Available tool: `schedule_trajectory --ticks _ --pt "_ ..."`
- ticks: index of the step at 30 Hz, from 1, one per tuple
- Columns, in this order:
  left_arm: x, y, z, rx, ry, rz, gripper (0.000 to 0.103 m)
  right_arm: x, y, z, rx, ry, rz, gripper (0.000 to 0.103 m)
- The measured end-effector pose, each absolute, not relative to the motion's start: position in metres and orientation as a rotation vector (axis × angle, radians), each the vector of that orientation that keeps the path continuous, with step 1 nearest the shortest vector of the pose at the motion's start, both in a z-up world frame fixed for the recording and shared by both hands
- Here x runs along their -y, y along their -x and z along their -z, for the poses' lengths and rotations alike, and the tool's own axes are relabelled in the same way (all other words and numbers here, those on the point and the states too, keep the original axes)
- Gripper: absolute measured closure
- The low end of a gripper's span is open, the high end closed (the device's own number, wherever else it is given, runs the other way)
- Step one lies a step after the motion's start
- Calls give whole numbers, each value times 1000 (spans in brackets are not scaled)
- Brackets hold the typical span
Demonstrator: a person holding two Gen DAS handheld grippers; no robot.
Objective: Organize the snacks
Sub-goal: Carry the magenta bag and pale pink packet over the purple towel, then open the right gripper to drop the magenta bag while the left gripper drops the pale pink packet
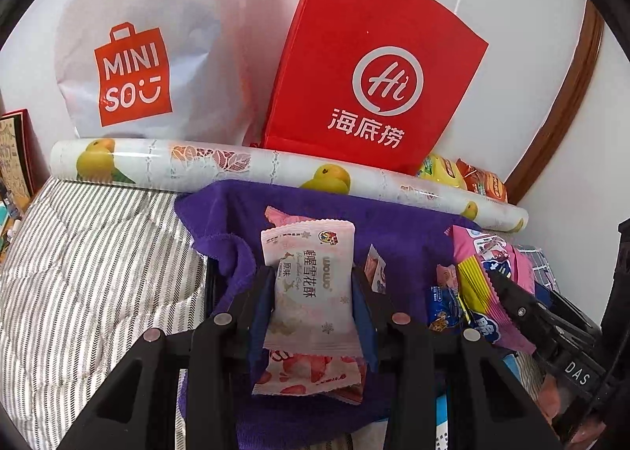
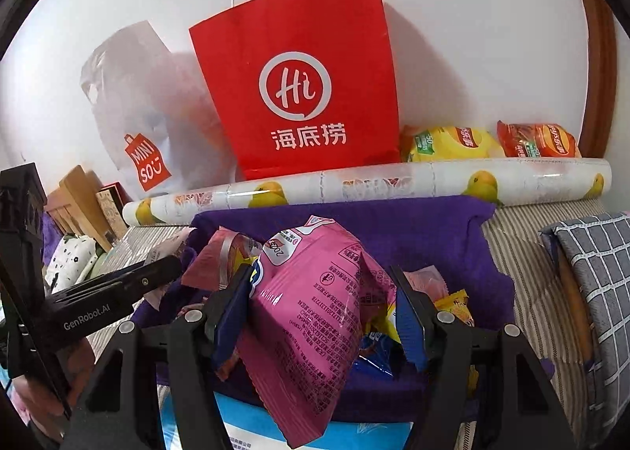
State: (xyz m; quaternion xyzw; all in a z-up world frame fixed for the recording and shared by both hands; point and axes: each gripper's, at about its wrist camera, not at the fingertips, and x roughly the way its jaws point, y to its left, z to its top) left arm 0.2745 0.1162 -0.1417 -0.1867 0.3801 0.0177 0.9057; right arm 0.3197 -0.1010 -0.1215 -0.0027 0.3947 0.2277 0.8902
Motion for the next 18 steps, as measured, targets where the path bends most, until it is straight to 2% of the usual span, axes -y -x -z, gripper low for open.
schedule_trajectory --ticks 18 --pt "-110 -278 147 -800 397 -17 66 104 -326 130 -855 -13 -422 37"
